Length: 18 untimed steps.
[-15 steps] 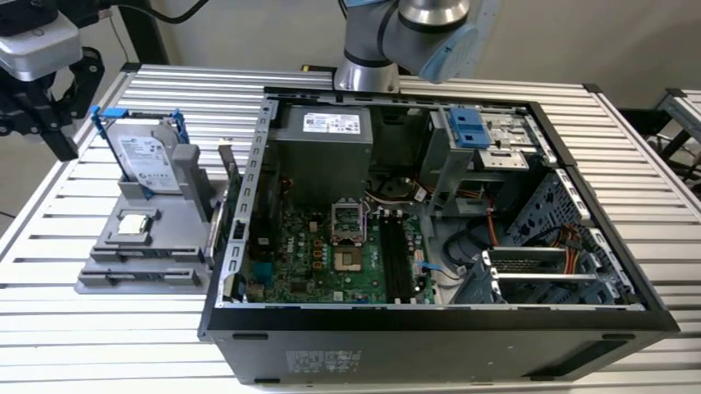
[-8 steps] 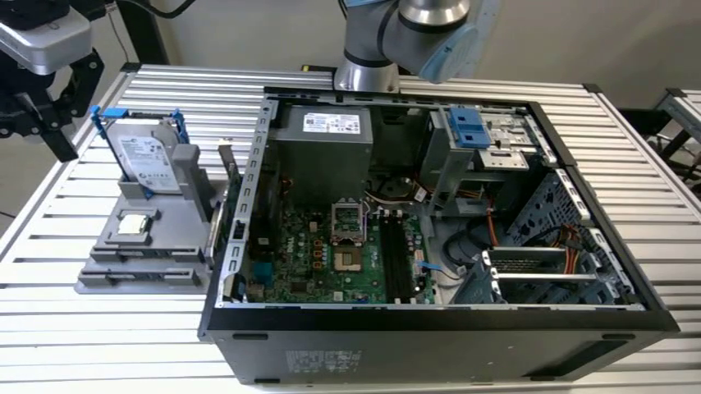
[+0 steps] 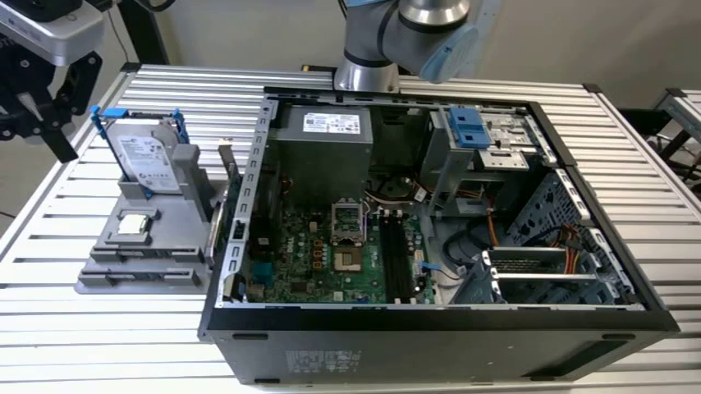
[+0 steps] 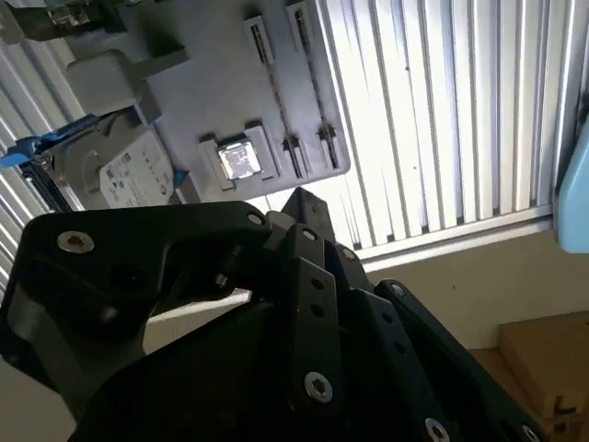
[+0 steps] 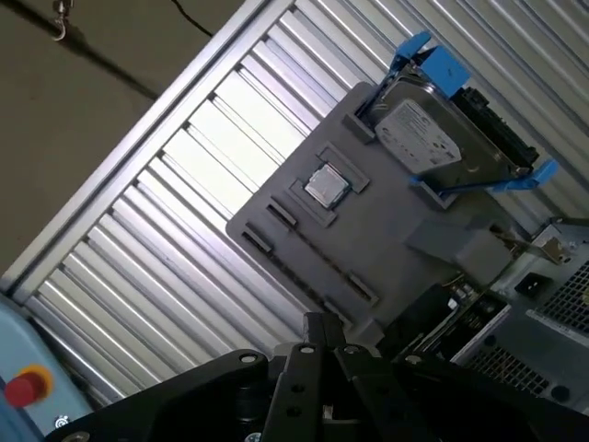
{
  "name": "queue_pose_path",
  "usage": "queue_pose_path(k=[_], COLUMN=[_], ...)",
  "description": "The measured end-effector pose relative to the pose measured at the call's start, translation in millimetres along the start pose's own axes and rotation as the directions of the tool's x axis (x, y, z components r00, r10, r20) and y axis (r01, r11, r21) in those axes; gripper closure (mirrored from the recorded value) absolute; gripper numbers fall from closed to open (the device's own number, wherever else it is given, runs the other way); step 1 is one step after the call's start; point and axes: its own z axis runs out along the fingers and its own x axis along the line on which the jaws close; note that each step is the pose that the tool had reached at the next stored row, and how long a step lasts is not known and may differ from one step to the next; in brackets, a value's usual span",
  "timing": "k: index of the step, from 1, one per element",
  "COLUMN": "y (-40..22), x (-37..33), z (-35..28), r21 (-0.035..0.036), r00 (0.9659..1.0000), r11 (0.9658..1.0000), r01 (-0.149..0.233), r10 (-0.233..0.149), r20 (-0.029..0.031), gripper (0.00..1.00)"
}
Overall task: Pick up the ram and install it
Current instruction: 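Pick up the ram and move it above insertion slot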
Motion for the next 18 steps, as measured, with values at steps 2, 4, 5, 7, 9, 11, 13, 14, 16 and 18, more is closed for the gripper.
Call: queue_pose_path(k=[2,4,5,7,9,11,13,14,16,18], y=[0.0,0.0,0.0,0.0,0.0,0.0,0.0,0.0,0.0,0.0], x=[0.0,0.0,0.0,0.0,0.0,0.0,0.0,0.0,0.0,0.0], z=[0.0,0.0,0.0,0.0,0.0,0.0,0.0,0.0,0.0,0.0], r21=[0.0008,0.0017,0.002,0.0027,0.0031,0.0033,0.0035,0.0035,0.0035,0.0035], r00=[0.9993,0.9974,0.996,0.992,0.9866,0.9802,0.9723,0.9678,0.9579,0.947], r11=[0.9993,0.9974,0.996,0.992,0.9866,0.9802,0.9723,0.9678,0.958,0.9471], r01=[0.037,0.072,0.09,0.126,0.163,0.198,0.234,0.252,0.287,0.321], r10=[-0.037,-0.072,-0.09,-0.126,-0.163,-0.198,-0.234,-0.252,-0.287,-0.321], r20=[-0.0017,-0.0034,-0.0041,-0.0058,-0.0072,-0.0084,-0.0095,-0.0101,-0.0112,-0.0121], gripper=[1.0,1.0,1.0,1.0,1.0,1.0,1.0,1.0,1.0,1.0])
